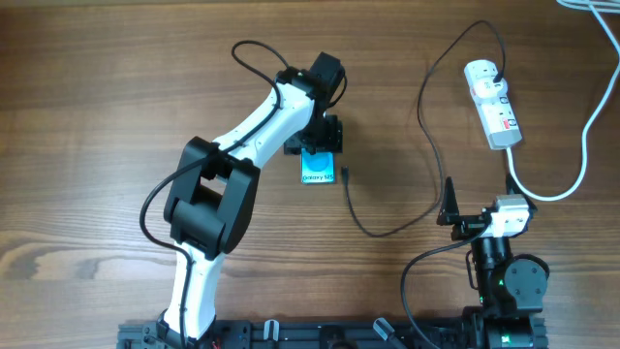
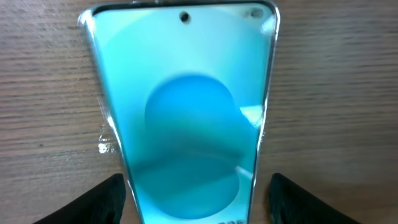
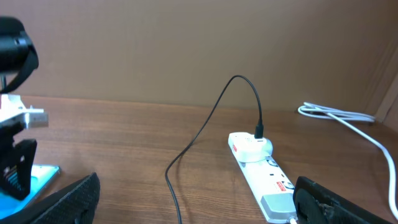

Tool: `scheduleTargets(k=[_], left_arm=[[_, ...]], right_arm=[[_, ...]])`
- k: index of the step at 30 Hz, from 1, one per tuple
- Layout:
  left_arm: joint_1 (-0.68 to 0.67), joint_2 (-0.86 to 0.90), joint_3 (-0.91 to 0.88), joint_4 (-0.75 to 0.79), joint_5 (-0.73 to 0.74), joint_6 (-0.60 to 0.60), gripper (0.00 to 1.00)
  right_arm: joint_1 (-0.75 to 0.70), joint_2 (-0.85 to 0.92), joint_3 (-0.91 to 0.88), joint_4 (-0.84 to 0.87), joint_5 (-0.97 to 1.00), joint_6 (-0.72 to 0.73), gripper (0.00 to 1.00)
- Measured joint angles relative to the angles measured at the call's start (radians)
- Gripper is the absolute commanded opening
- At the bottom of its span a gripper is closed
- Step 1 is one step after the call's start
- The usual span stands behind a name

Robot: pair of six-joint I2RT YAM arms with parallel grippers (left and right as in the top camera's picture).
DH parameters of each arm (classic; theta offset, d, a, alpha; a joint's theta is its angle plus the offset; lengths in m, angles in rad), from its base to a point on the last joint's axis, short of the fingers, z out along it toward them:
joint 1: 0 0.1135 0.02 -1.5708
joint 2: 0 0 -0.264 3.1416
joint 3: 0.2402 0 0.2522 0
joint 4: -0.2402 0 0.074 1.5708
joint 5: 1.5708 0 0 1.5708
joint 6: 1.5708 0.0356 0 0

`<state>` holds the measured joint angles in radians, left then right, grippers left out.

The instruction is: Plug charger to phone and switch on socket

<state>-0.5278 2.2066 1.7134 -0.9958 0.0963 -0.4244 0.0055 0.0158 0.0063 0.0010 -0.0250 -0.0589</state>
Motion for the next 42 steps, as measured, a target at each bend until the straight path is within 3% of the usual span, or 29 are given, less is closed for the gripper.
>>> scheduleTargets(k=[2,4,8,21,33,42], left_arm=[[0.000,0.000,-0.027,0.022,-0.003,0.000,0.79],[0.000,0.000,-0.046,0.039,-0.003,0.000,0.89],[0.000,-0.001,-0.061,0.079,-0.003,-0.005,1.00],[-0.003,-0.002,-0.061,0.145,-0.027,-0.019,1.00],[-0.064,0.012,-0.063,0.140,-0.160,-0.068,0.99],[-0.062,0.018,-0.059,0.136,-0.179,-0.081,0.84]], right_arm=[[0.000,0.000,0.000,0.000,0.000,0.000,1.00],[0.000,0.000,0.000,0.000,0.000,0.000,1.00],[0.000,0.000,0.000,0.000,0.000,0.000,1.00],[0.000,0.000,0.000,0.000,0.000,0.000,1.00],[0.000,0.000,0.000,0.000,0.000,0.000,1.00],[0.000,0.000,0.000,0.000,0.000,0.000,1.00]])
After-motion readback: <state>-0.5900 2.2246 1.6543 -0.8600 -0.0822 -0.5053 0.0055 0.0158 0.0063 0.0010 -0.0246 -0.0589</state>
